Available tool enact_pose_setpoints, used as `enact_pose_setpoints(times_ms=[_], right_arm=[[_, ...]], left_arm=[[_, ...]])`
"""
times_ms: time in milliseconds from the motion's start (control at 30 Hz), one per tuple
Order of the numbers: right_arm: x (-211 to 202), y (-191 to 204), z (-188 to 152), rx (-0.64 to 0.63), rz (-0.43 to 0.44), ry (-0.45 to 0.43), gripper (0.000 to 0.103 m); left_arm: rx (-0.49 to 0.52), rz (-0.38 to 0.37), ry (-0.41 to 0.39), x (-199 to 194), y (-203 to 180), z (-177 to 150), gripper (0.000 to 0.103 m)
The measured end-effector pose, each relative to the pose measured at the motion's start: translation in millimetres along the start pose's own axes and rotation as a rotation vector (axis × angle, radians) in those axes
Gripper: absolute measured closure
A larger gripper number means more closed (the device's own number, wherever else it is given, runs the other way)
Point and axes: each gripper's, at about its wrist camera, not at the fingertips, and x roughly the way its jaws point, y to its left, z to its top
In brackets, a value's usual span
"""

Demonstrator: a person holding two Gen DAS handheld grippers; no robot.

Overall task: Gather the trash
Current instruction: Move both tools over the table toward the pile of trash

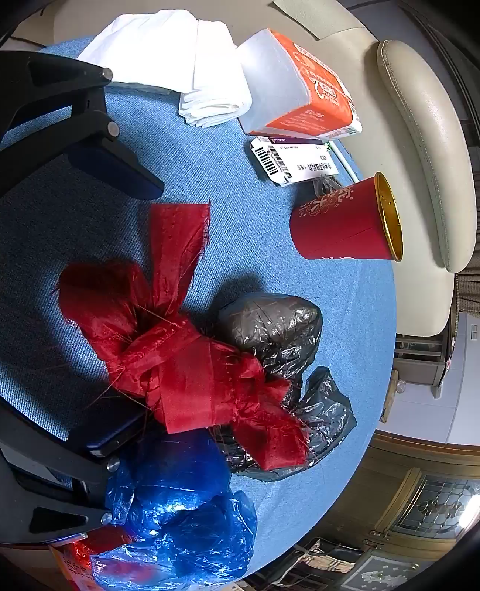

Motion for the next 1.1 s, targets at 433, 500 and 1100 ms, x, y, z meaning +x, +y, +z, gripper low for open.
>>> enact_pose_setpoints(times_ms=[433,500,1100], right_arm=[[0.1,0.2,0.1,0.0,0.0,0.001,0.0],[0.2,0.6,1.2,-0.002,-0.001,0.009,0.0],[-155.4,-30.2,-47.2,0.04,0.254,-0.157,0.0]], left_arm=[[0.0,-0.017,0.025,-5.8,2.7,-0.7,0.0],[-0.004,-0.027,0.01,-20.1,4.1,-4.3,0.0],[0.017,-0.077,-0.136,-156.1,-5.7,-48.0,0.0]])
